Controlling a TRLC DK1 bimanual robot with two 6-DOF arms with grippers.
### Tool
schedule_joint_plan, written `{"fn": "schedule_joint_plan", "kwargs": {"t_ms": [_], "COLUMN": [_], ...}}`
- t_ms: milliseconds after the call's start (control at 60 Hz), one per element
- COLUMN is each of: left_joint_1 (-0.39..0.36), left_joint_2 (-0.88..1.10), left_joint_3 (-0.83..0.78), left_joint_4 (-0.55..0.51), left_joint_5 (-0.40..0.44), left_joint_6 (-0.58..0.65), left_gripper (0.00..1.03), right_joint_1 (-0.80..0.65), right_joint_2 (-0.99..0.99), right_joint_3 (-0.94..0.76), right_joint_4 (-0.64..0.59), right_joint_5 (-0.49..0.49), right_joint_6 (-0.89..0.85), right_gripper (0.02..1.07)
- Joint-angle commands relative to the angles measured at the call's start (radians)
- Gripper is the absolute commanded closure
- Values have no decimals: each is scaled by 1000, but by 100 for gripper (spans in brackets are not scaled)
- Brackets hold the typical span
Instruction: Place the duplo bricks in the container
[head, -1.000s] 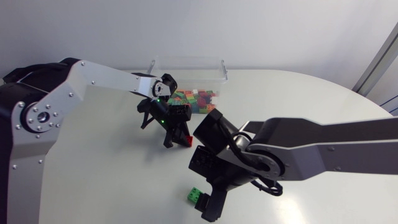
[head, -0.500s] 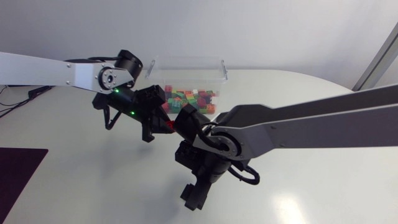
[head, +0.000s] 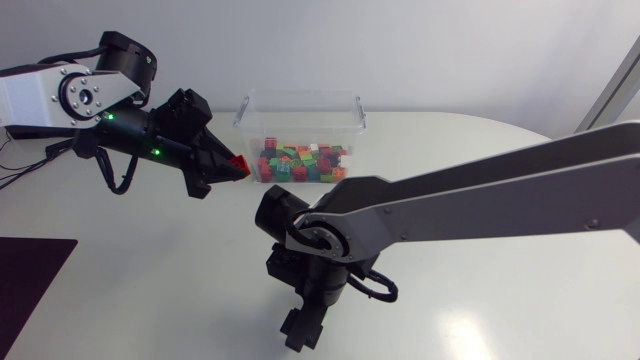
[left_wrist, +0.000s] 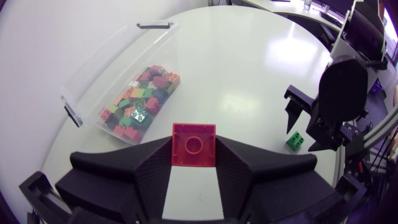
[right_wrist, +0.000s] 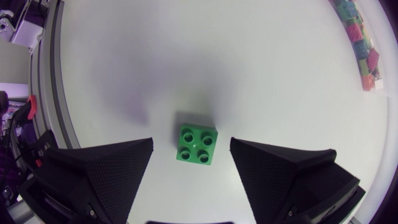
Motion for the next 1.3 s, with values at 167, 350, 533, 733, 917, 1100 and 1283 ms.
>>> {"fn": "schedule_joint_plan", "kwargs": {"t_ms": [167,350,533,733,917,1100,1283], "left_joint_1": [18,21,0,-10,-6,-22,-49], "left_joint_2": [-49,-66,-76,-73,-66,-18,71], "left_joint_3": [-29,-24,-23,-26,-18,23,98], "left_joint_4": [5,5,5,7,51,138,246], "left_joint_5": [11,11,13,11,10,-32,-86], "left_joint_6": [-21,-27,-38,-39,-77,-168,-277], "left_gripper": [71,71,71,71,71,71,70], "right_joint_1": [16,7,9,16,9,-60,-139], "right_joint_2": [65,63,82,111,83,-30,-156], "right_joint_3": [69,80,65,65,48,25,68], "right_joint_4": [-63,-108,-105,-103,-106,-108,-138], "right_joint_5": [-5,-3,-8,-11,-8,-5,4], "right_joint_6": [53,53,53,53,51,45,37], "right_gripper": [25,36,45,64,70,70,70]}}
